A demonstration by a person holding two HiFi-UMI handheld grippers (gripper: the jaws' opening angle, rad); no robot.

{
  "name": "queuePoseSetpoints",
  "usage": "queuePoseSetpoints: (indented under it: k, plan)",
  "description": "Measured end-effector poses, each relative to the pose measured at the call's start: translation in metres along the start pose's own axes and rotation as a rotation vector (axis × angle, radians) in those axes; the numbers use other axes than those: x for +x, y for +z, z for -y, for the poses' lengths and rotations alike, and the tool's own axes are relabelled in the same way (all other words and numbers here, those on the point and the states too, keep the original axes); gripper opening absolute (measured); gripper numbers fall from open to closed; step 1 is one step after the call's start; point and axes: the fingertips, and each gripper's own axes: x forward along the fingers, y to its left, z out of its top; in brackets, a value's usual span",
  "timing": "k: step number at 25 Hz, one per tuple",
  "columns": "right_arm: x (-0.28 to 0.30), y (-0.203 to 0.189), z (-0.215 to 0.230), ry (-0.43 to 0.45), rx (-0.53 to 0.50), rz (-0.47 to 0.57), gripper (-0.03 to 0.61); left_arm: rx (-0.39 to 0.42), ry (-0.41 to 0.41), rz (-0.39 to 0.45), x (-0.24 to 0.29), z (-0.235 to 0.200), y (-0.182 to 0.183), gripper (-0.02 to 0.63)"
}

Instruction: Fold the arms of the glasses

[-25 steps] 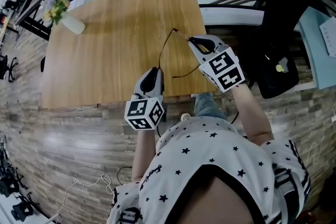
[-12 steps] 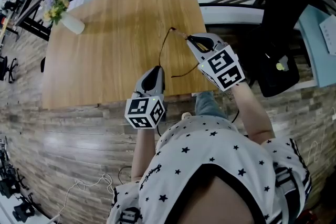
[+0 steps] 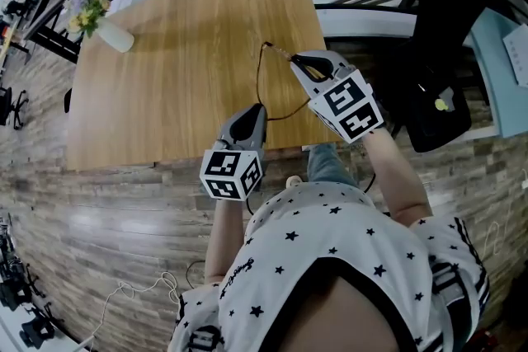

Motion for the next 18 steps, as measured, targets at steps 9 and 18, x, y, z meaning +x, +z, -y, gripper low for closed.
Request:
queuePoseSetpoints:
  k: [9,18]
  plan:
    - [0.001,0.003,-0.004,0.004,-0.015,-0.002,0.021,0.057,-0.082,-0.056,0.009,0.015,-0.003,0.023]
    - [0.001,0.005,-0.011,0.023,-0.033,0.003,0.022,0.099,-0.153,-0.101,0.021,0.035,-0.005,0.023]
